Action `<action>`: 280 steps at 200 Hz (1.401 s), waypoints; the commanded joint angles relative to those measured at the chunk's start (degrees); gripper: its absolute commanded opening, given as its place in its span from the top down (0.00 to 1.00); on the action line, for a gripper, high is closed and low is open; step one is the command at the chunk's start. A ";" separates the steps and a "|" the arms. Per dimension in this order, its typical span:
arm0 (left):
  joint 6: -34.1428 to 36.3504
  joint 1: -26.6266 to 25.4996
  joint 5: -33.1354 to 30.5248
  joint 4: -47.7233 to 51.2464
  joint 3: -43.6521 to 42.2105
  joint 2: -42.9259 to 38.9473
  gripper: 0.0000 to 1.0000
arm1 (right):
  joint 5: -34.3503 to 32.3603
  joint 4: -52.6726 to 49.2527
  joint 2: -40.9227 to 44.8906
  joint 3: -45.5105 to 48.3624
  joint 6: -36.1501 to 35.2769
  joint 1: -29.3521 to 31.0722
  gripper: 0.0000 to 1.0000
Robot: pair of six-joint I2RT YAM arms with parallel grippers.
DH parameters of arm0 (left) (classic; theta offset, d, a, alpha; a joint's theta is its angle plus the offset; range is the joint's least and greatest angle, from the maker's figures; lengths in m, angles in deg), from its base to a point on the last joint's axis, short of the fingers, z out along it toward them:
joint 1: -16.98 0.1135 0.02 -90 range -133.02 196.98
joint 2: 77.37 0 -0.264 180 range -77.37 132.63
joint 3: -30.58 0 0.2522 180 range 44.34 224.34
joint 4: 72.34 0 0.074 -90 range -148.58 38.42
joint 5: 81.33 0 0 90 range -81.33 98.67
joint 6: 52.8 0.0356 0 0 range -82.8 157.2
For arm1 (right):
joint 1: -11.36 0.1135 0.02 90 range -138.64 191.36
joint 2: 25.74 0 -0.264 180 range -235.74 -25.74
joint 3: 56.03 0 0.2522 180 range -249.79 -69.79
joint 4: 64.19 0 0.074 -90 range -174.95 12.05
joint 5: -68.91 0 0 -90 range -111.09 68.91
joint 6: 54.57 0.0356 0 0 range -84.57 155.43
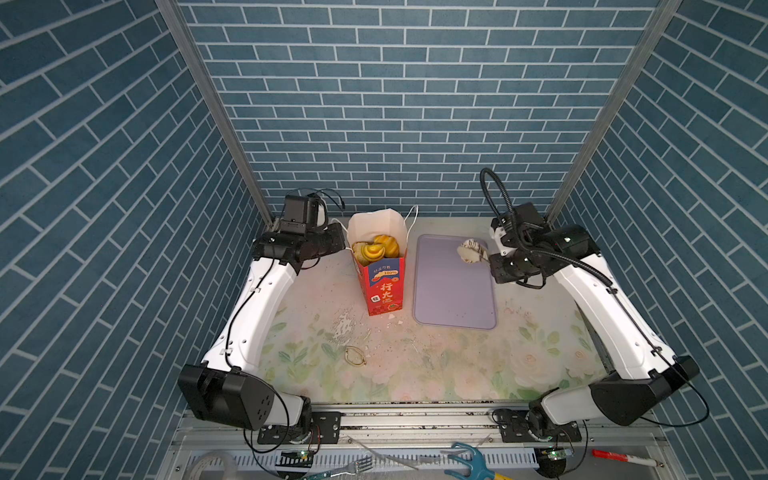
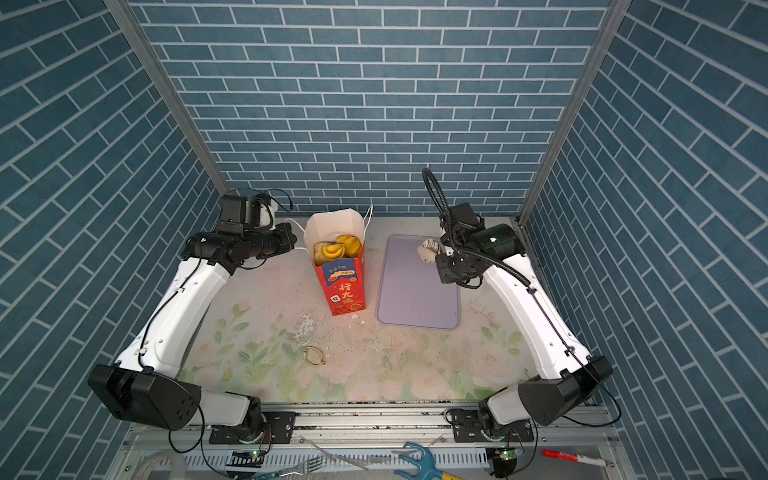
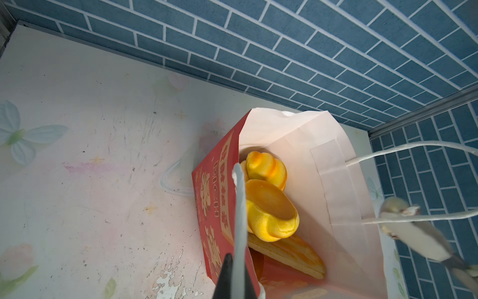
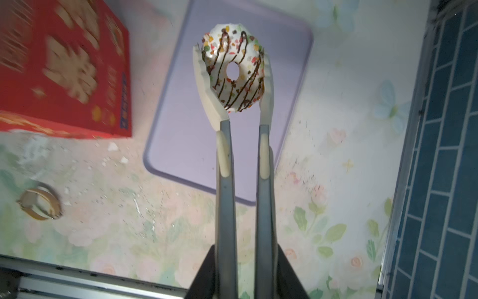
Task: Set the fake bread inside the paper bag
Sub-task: 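Carry the donut over the bag and open the tongs to drop it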
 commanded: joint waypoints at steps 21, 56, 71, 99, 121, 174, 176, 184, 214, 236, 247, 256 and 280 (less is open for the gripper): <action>0.03 -0.35 0.60 -0.11 0.26 -0.39 1.00 | 0.24 9.50 0.86 -11.81 -7.89 4.05 0.75; -0.04 -0.33 0.43 0.15 0.51 -0.44 1.00 | 1.46 15.14 -2.93 -18.85 -14.78 11.86 0.75; 0.18 -0.34 0.34 0.49 0.85 -0.49 1.00 | 3.42 16.27 -5.04 -20.62 -16.71 14.26 0.74; 0.28 -0.35 0.43 0.73 0.91 -0.49 1.00 | 4.19 18.75 -7.64 -19.81 -20.62 18.18 0.74; 0.24 -0.35 0.46 0.62 0.61 -0.59 1.00 | 3.47 18.59 -10.39 -19.06 -20.61 19.22 0.74; 0.33 -0.33 0.51 0.67 0.55 -0.45 1.00 | -3.04 16.37 -17.72 -19.60 -18.37 20.33 0.73; 0.31 -0.35 0.51 0.59 0.56 -0.56 1.00 | -3.28 16.27 -18.04 -19.70 -18.25 20.36 0.73; 0.20 -0.30 0.51 0.52 0.49 -0.59 1.00 | -4.05 15.59 -19.22 -20.36 -18.06 20.32 0.73; 0.43 -0.33 0.41 0.67 0.49 -0.79 1.00 | -3.73 12.31 -22.75 -23.69 -17.90 20.64 0.67; 0.49 -0.34 0.34 0.76 0.67 -0.76 1.00 | -2.78 11.27 -23.43 -24.59 -17.75 20.92 0.58; 0.49 -0.28 0.35 0.84 0.89 -0.77 1.00 | -3.19 10.90 -23.56 -25.30 -17.64 20.97 0.55; 0.54 -0.35 0.36 0.78 0.99 -0.60 1.00 | -3.46 10.62 -23.48 -26.27 -17.52 20.96 0.54; 0.49 -0.29 0.21 0.86 1.40 -0.76 1.00 | -4.17 10.73 -22.70 -28.68 -17.27 21.01 0.53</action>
